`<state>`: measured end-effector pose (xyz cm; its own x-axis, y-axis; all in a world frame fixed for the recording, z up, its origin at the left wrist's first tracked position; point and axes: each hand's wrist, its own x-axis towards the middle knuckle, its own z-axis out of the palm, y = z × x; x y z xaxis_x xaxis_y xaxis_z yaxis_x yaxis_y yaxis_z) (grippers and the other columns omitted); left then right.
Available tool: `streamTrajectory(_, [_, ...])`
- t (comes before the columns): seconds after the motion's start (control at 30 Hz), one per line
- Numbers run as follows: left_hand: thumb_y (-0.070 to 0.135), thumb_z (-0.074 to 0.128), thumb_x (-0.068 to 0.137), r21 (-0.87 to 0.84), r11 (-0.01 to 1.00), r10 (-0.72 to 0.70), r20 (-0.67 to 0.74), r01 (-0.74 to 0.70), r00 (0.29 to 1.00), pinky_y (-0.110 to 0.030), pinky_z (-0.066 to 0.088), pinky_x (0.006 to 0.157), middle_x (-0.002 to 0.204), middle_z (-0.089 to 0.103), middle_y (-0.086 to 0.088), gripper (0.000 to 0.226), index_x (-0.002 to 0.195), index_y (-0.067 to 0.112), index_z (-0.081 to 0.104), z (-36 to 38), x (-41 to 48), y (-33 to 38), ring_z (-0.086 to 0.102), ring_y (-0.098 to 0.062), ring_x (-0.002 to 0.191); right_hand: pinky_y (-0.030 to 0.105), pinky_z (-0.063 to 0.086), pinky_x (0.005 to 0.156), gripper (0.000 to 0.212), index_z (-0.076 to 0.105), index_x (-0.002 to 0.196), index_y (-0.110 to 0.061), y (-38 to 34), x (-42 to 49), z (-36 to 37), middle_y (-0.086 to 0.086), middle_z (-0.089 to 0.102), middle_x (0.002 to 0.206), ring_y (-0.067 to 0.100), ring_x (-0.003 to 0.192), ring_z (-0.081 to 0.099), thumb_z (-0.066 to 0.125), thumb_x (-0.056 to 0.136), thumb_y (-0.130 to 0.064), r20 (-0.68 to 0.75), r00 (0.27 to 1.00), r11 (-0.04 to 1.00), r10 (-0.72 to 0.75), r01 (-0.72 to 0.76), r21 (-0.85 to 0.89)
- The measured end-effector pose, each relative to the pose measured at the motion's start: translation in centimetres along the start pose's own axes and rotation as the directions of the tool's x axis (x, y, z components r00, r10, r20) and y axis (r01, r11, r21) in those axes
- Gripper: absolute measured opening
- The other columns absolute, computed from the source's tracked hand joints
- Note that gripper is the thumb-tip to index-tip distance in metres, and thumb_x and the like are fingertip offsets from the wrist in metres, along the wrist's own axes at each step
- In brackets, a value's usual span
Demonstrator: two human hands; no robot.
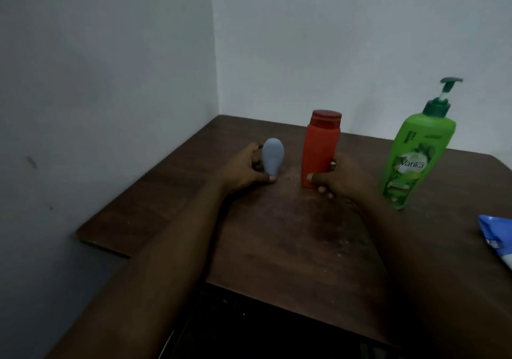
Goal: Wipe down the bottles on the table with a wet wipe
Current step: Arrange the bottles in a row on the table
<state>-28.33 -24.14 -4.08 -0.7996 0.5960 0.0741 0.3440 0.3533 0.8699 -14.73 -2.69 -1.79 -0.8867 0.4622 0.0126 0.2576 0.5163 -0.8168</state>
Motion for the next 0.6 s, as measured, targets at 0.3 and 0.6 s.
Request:
streamTrajectory(0.3, [0.021, 0.090, 0.079, 0.078, 0.997, 0.002, 0.067, -0.007, 0.998, -0.026, 0.051, 0.098, 0.123, 0.074, 0.010, 0.057, 0.132, 0.024, 0.068, -2.7, -0.6, -0.9, 0.067, -0.006, 0.114, 0.037, 0.065, 0.073, 0.065, 0.053, 0.140, -0.018, -1.2, -0.2, 2.9, 0.001, 0.070, 0.117, 0.025, 0.088, 0.074, 0.084, 0.084, -0.016, 0.133, 0.986, 0.994, -0.104, 0.098, 0.051])
streamTrajectory(0.6, [0.017, 0.088, 0.083, 0.067, 0.998, 0.006, 0.114, -0.014, 0.993, -0.021, 0.049, 0.093, 0.124, 0.073, 0.008, 0.052, 0.131, 0.022, 0.068, -2.9, -0.3, -1.0, 0.066, -0.005, 0.115, 0.031, 0.064, 0.076, 0.065, 0.051, 0.145, -0.018, 0.3, -0.3, 2.1, -0.001, 0.070, 0.117, 0.019, 0.079, 0.071, 0.080, 0.087, -0.020, 0.129, 0.987, 0.988, -0.098, 0.081, 0.128])
